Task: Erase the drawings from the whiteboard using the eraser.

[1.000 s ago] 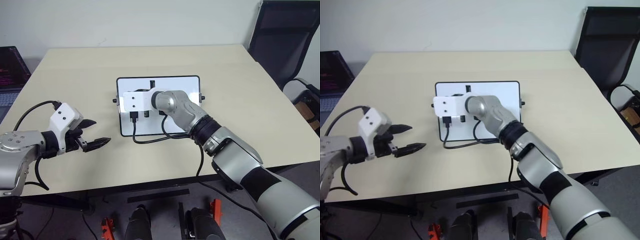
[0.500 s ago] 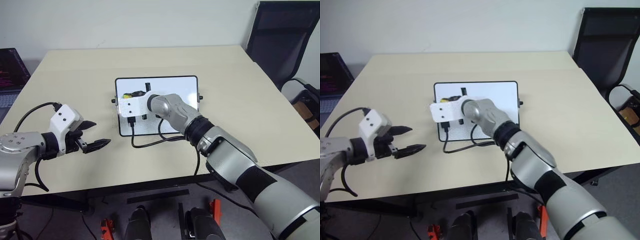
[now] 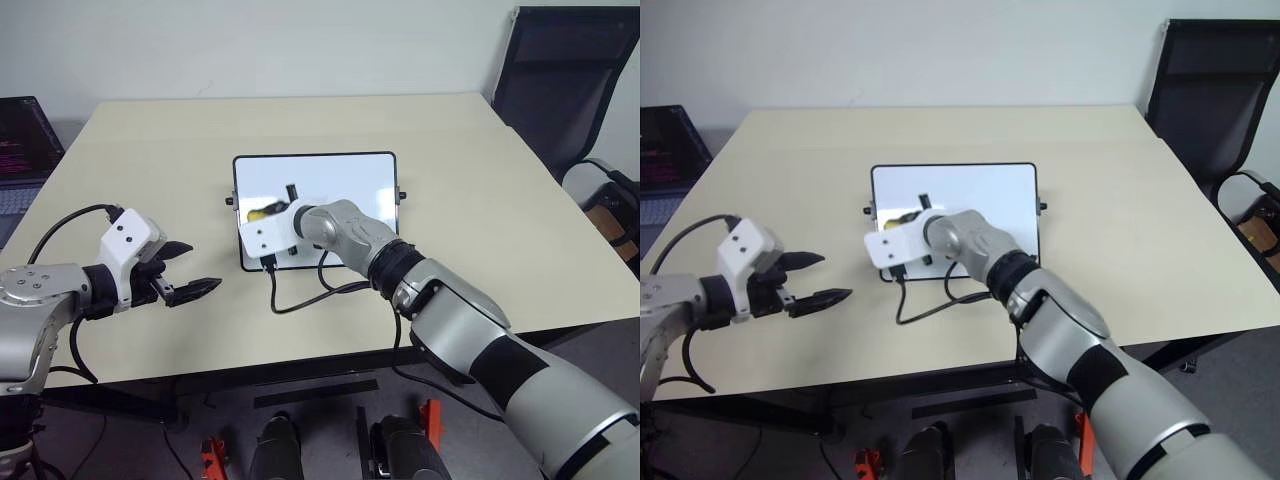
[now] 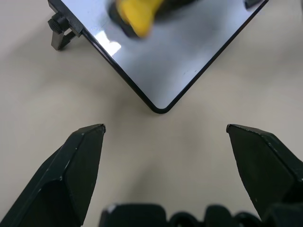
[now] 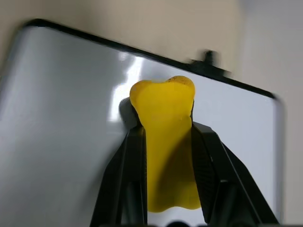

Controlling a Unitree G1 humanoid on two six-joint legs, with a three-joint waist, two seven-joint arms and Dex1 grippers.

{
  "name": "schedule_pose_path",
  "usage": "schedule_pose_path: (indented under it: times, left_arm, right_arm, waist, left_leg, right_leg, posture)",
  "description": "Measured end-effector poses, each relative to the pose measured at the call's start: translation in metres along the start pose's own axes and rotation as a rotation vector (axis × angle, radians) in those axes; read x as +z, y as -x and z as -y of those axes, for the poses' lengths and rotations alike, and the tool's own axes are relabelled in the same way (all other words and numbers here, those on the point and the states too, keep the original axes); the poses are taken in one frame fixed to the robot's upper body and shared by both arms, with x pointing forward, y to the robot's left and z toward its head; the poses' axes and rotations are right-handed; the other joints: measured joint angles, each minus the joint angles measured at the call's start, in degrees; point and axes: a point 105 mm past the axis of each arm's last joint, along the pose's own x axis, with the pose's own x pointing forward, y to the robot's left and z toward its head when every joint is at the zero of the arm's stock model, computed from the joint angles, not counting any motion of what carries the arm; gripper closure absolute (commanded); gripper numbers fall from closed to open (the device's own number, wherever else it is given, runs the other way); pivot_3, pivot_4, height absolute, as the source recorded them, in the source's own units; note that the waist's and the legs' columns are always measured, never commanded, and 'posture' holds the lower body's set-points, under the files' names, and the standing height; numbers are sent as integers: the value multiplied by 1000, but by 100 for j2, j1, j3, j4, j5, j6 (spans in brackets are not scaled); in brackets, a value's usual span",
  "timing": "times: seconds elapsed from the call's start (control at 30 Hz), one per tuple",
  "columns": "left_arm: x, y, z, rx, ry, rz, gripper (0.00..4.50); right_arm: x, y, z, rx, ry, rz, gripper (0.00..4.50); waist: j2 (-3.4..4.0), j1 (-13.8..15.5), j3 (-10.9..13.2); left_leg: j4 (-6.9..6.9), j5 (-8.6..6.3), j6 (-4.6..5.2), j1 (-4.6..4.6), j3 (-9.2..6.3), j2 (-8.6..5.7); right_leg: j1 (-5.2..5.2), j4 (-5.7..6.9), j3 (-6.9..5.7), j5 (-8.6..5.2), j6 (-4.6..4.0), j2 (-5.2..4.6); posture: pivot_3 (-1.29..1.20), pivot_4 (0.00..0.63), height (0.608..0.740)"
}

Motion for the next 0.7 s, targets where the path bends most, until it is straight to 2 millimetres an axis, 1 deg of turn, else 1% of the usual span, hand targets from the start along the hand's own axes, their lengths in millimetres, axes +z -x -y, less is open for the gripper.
schedule_pose_path:
  times: [0.07,0.1,0.13,0.2,0.37,0.43,0.5,0.63,0.7]
  left_arm:
    - [0,0,0,1,-1,1,0]
    - [0,0,0,1,-1,1,0]
    - [1,0,0,1,-2,2,0]
    - [1,0,0,1,-2,2,0]
    - [1,0,0,1,-5,4,0]
    - [1,0,0,1,-10,7,0]
    - [2,0,0,1,-11,8,0]
    - [2,0,0,1,-13,9,0]
    - [2,0,0,1,-13,9,0]
  right_arm:
    - [3,0,12,-59,6,11,3546]
    - [4,0,12,-63,8,12,3546]
    - [4,-1,8,-48,7,8,3546]
    - [3,-4,-7,11,1,-4,3546]
    - [6,-3,-24,153,12,5,3548]
    - [4,-3,-27,155,3,2,3549]
    - [1,-4,-22,98,-10,-12,3573]
    - [-9,-2,-3,-48,-35,-42,3618]
    - [-10,-2,2,-78,-31,-47,3619]
  waist:
    - [-1,-6,-1]
    - [-4,-9,-3]
    - [-5,-10,-3]
    - [-5,-10,-3]
    - [-6,-7,-4]
    - [-6,-1,-4]
    - [-7,4,-4]
    - [-7,0,-4]
    - [-7,-6,-4]
  left_leg:
    - [-2,0,0,0,0,1]
    - [-3,0,0,0,2,1]
    - [-4,0,0,0,2,1]
    - [-6,-1,-1,-8,2,1]
    - [-4,-2,-1,7,1,2]
    - [-1,-1,0,17,2,2]
    - [-2,-1,-1,16,1,2]
    - [-2,1,2,16,1,3]
    - [-2,2,4,16,1,3]
  right_leg:
    - [0,-2,1,-1,-2,0]
    - [0,-2,1,-1,-2,0]
    - [0,-2,2,14,2,1]
    - [-3,-4,1,17,6,2]
    - [7,0,0,-1,18,3]
    - [13,1,2,-7,0,3]
    - [9,1,1,9,-8,2]
    - [7,0,2,17,-9,2]
    - [6,-1,4,16,-9,4]
  posture:
    - [0,150,740]
    - [0,150,740]
    - [0,150,740]
    - [0,150,740]
    - [0,150,740]
    - [0,150,740]
    - [0,150,740]
    - [0,150,740]
    - [0,150,740]
